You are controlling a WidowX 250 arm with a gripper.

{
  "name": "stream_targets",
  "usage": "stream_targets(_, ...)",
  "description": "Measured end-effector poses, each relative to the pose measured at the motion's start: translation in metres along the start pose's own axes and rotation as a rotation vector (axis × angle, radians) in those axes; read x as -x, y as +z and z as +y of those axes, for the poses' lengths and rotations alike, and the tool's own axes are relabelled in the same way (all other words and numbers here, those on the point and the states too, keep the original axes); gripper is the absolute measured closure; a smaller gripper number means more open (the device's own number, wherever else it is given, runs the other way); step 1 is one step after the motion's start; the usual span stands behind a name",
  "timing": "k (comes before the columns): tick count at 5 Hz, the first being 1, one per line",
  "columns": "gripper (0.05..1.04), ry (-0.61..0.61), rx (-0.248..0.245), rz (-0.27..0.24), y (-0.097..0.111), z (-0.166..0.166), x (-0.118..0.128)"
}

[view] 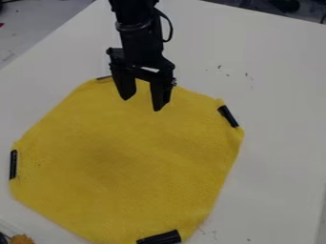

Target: Fold the cloth from bottom left to top right

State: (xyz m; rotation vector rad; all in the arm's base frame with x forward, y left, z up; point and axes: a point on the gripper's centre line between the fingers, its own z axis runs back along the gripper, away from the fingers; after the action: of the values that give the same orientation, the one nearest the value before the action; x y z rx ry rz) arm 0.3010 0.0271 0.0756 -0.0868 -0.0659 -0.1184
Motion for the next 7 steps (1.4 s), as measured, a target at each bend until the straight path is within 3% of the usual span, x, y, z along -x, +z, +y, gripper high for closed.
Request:
stream_targets(1,0.084,0.011,0.006,0.024,-0.009,0.001,0.003)
stream_targets(2,0.084,0.048,-0.038,-0.004,-0.013,0.01,0.022)
stream_targets(4,0.084,0.178,-0.15,-0.106,-0.01,0.051,0.064)
stream_targets(5,0.084,0.26,-0.197,-0.097,-0.015,0.08,0.09)
stream_targets(7,0.084,0.318,-0.24,-0.053,-0.011,0.125,0.138)
